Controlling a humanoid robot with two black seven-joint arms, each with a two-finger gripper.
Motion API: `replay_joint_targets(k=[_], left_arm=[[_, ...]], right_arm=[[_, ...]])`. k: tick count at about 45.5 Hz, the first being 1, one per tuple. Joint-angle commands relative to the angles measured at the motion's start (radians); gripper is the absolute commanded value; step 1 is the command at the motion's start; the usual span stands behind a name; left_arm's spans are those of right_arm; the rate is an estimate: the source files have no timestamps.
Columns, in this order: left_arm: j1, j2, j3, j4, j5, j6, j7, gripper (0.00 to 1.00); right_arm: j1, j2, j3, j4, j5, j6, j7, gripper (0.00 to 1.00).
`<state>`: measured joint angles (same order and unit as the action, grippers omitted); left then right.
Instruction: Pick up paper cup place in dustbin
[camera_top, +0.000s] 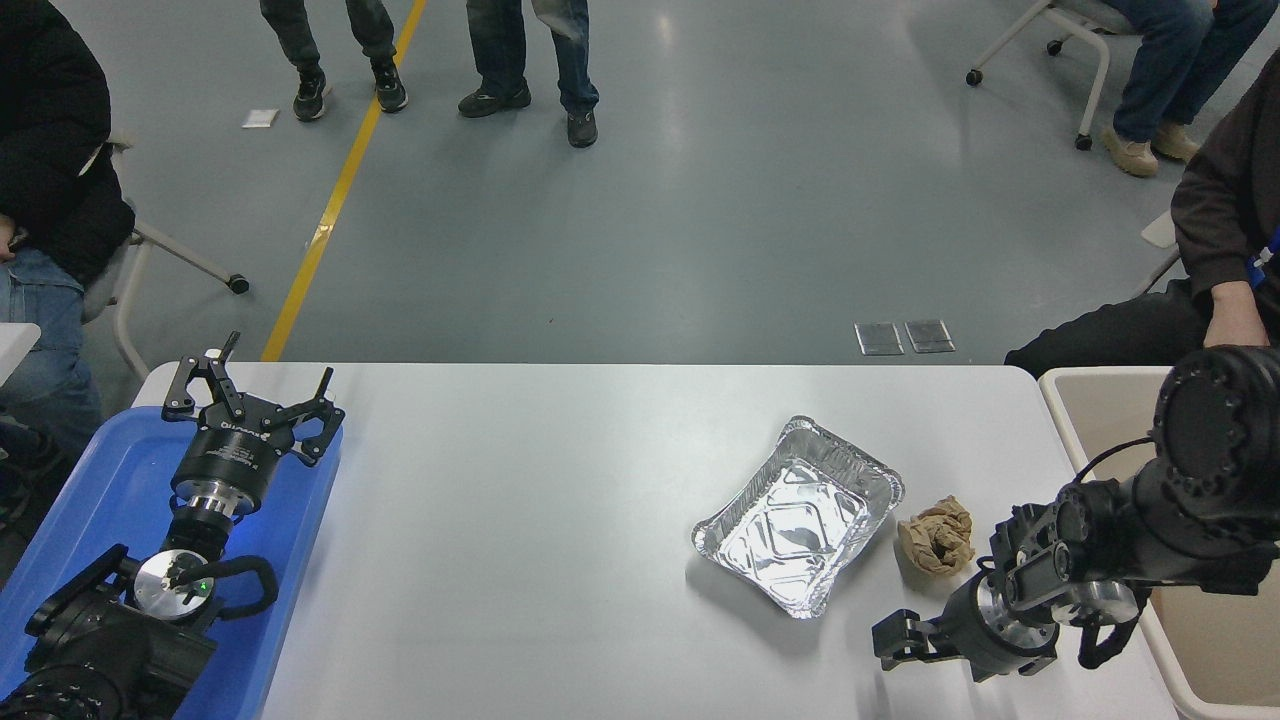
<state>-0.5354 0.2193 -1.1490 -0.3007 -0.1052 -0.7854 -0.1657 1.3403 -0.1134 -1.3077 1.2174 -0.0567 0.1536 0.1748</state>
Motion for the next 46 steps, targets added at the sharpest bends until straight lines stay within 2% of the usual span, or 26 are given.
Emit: replay_joint_targets(k=[1,14,25,31,38,40,43,46], left_arm=[[0.000,0.000,0.000,0.000,-0.001,0.000,0.000,0.99],[0.000,0.002,0.003,0.000,0.001,0.000,0.002,0.99],[0.000,0.002,0.003,0.000,0.001,0.000,0.000,0.99],[0.000,0.002,0.003,0.000,0.001,0.000,0.000,0.99],[0.000,0.002,0.003,0.000,0.001,0.000,0.000,0.99],[0.000,0.002,0.003,0.000,-0.001,0.000,0.000,0.99],[0.000,0.002,0.002,0.000,-0.001,0.000,0.000,0.99],[0.000,0.002,0.002,0.000,-0.001,0.000,0.000,0.99]], right_arm=[[-0.003,0.000,-0.002,-0.002,-0.002,-0.002,0.000,1.00],[0.042,-0.009,-0.005,0.014,0.001,0.012,0.002,1.00],[0.440,-0.103,-0.059,0.276,-0.005,0.113,0.020,1.00],[0.716,-0.155,-0.096,0.390,-0.006,0.242,0.020,1.00],[0.976,-0.207,-0.114,0.404,-0.009,0.424,0.018,1.00],[1.029,-0.238,-0.110,0.398,-0.038,0.489,0.005,1.00],[1.106,-0.359,-0.096,0.386,-0.150,0.595,0.002,1.00],[1.151,-0.403,-0.091,0.386,-0.242,0.632,0.003,1.00]])
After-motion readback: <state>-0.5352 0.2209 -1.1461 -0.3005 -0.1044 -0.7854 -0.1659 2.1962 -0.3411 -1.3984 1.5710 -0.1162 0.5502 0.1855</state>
